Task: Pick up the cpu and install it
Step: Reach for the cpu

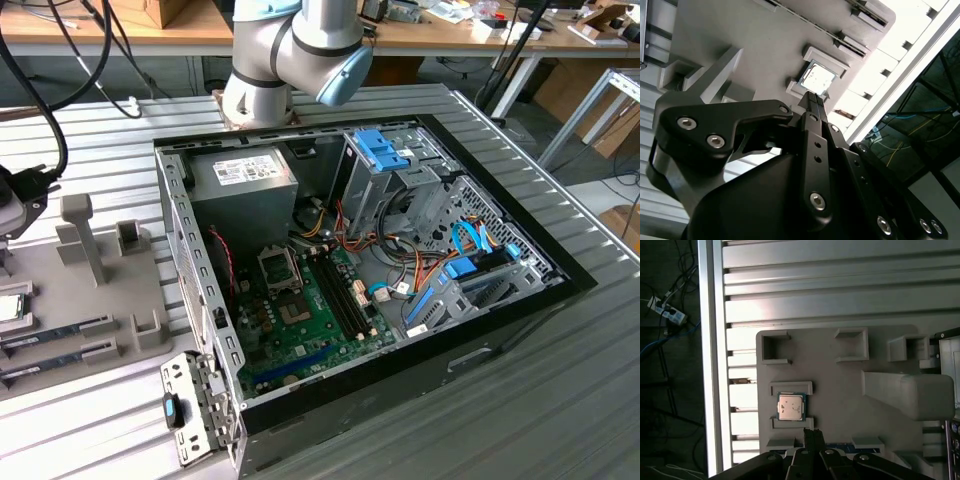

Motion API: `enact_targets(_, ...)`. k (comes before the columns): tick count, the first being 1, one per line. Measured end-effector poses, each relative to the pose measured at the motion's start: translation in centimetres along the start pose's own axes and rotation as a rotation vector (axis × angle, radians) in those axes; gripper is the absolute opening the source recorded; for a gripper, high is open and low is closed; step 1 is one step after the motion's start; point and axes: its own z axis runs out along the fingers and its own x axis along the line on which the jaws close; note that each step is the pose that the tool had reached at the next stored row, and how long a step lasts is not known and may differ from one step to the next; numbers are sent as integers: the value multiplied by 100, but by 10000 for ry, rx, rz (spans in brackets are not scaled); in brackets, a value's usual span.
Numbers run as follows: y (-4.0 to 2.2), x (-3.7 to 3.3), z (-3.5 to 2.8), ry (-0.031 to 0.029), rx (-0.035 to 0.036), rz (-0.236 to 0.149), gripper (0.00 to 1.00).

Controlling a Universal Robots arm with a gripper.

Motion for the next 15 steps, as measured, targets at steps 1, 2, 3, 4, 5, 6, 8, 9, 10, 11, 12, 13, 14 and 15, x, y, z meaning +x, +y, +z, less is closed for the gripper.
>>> enact_targets(1, 0, 0, 5, -1, 0, 0, 11)
enact_targets(2, 1, 0, 9, -1, 0, 0, 11)
enact_targets(3, 1, 0, 12, -1, -1, 0, 11)
enact_targets(4, 1, -1, 16, -1, 0, 0, 11)
enact_targets(5, 1, -1, 18, -1, 0, 0, 11)
enact_targets(6, 1, -1, 20, -1, 0, 0, 11)
enact_targets(8, 3, 0, 23, 0, 0, 0, 11)
enact_targets(9, 6, 3, 27, -1, -1, 1, 11)
enact_targets(10, 9, 5, 29, -1, 0, 0, 11)
enact_targets(11, 10, 7, 31, -1, 0, 0, 11)
enact_targets(12, 12, 8, 33, -1, 0, 0, 11)
enact_targets(13, 15, 11, 35, 0, 0, 0, 11)
enact_targets(14, 17, 13, 37, -1, -1, 0, 11)
enact_targets(15, 19, 15, 38, -1, 0, 0, 11)
